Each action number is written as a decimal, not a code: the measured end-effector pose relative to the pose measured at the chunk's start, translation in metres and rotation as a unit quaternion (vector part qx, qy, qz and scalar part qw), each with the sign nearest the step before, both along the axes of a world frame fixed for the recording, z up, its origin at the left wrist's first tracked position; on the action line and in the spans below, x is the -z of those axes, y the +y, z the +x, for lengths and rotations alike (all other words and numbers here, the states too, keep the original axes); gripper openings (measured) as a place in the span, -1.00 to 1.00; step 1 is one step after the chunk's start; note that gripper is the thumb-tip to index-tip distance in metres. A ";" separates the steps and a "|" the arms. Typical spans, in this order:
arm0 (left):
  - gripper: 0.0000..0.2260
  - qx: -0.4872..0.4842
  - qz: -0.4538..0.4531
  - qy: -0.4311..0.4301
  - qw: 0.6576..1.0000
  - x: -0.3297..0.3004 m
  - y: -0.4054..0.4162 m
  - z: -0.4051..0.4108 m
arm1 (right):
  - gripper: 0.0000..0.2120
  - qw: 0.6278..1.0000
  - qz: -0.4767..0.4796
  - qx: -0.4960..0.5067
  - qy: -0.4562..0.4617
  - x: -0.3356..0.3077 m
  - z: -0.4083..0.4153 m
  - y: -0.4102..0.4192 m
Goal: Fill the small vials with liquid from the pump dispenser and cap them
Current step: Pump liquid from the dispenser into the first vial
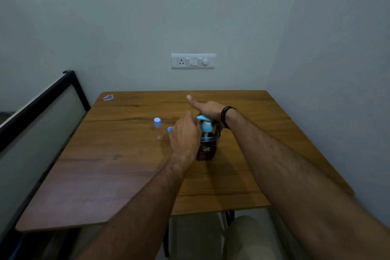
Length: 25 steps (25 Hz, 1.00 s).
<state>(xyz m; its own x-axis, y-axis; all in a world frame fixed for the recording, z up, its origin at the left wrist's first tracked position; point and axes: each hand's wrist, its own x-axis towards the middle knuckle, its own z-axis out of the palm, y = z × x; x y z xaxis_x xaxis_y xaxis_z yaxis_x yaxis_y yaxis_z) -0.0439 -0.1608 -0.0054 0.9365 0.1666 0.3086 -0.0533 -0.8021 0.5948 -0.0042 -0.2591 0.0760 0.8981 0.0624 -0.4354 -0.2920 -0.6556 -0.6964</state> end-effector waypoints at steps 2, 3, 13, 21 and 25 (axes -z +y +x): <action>-0.88 -0.001 0.001 0.000 1.000 0.000 -0.001 -0.001 | 0.02 1.000 0.005 -0.002 -0.001 0.000 -0.001 0.001; -0.88 -0.004 0.005 0.000 1.000 0.001 -0.001 -0.001 | -0.06 1.000 -0.005 -0.002 -0.023 0.003 0.000 0.001; -0.89 -0.006 0.002 -0.007 1.000 0.002 -0.001 -0.001 | -0.04 1.000 -0.005 0.002 -0.018 0.005 0.002 0.001; -0.89 -0.009 -0.005 0.002 1.000 0.000 -0.002 -0.003 | -0.16 0.999 -0.025 0.009 -0.037 0.009 0.004 0.002; -0.87 -0.012 -0.012 -0.001 1.000 0.001 -0.002 -0.002 | -0.12 0.999 -0.013 0.005 -0.042 0.008 0.001 0.001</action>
